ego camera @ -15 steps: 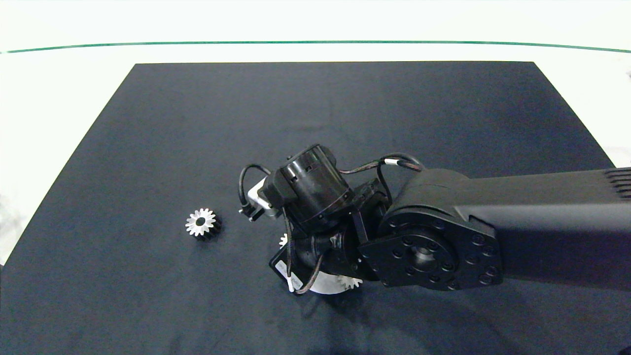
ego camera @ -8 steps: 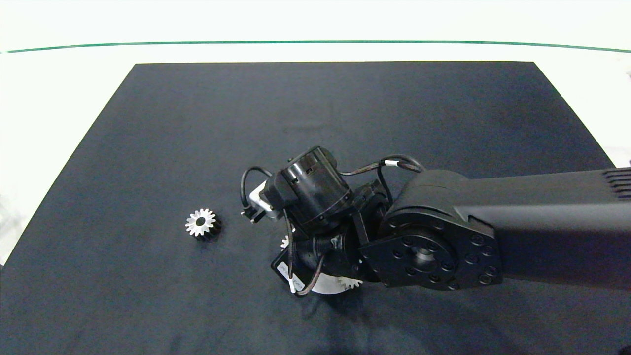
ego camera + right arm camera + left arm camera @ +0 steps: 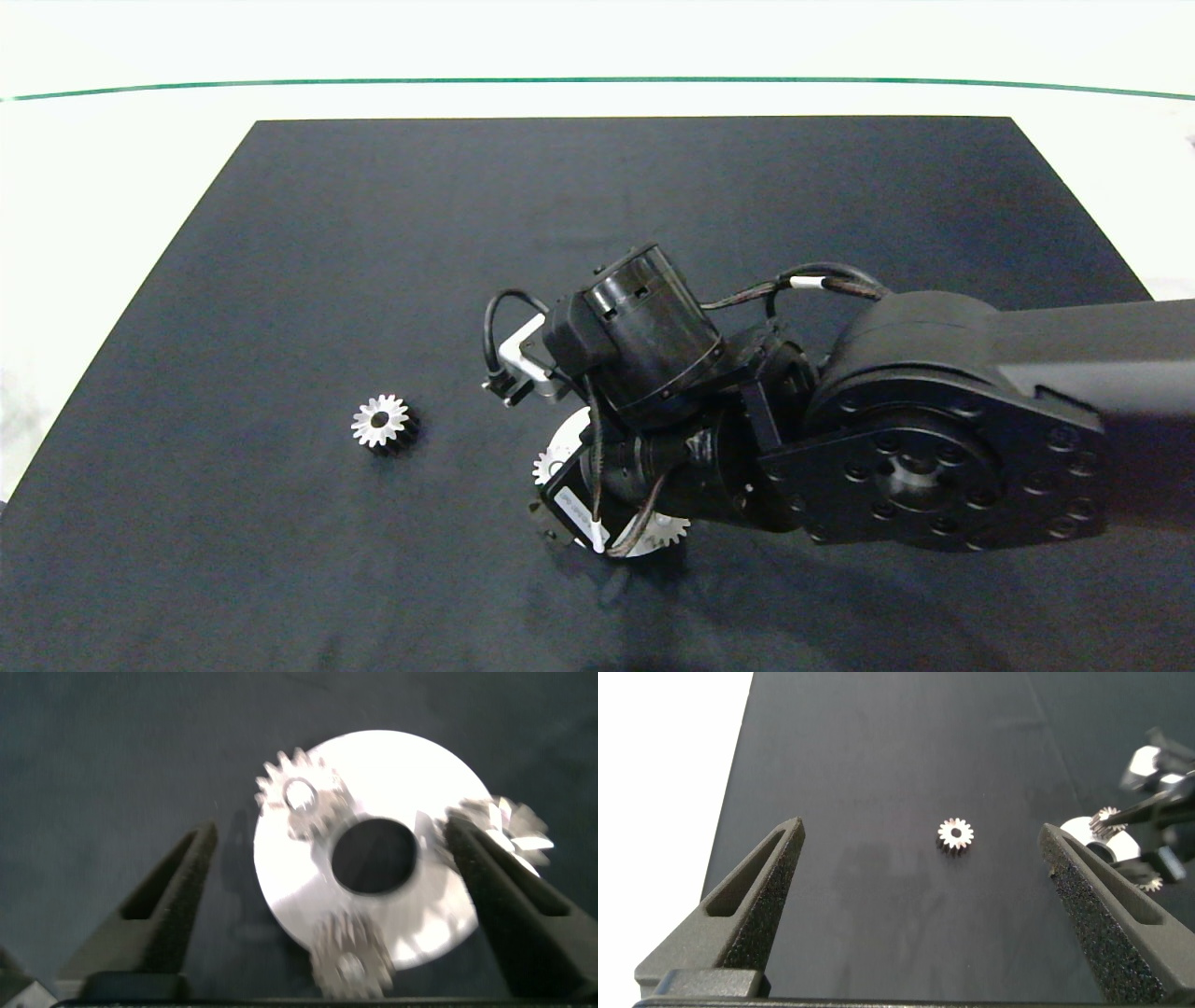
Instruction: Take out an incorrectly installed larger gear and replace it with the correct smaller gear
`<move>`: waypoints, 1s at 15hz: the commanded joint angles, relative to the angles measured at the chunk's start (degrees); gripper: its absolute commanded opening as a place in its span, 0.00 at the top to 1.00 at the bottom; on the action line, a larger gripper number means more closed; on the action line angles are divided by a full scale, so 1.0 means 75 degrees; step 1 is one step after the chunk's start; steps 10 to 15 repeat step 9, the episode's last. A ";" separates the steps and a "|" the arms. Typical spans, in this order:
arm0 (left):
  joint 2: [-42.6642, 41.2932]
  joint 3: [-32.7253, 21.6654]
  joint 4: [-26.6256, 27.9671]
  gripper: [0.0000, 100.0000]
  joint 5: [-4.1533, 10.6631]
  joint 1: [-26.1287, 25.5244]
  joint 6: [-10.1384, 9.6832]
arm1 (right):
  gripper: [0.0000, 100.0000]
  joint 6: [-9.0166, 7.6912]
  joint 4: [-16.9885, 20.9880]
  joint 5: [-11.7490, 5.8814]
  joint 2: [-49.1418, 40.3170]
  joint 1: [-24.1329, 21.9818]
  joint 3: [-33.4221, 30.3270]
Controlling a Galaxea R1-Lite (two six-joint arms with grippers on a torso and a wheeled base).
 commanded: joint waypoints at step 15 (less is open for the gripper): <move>0.0206 0.0037 0.0281 0.00 0.0242 -0.0022 -0.0001 | 0.00 0.0148 0.0422 -0.1121 -0.3925 -0.1728 0.1227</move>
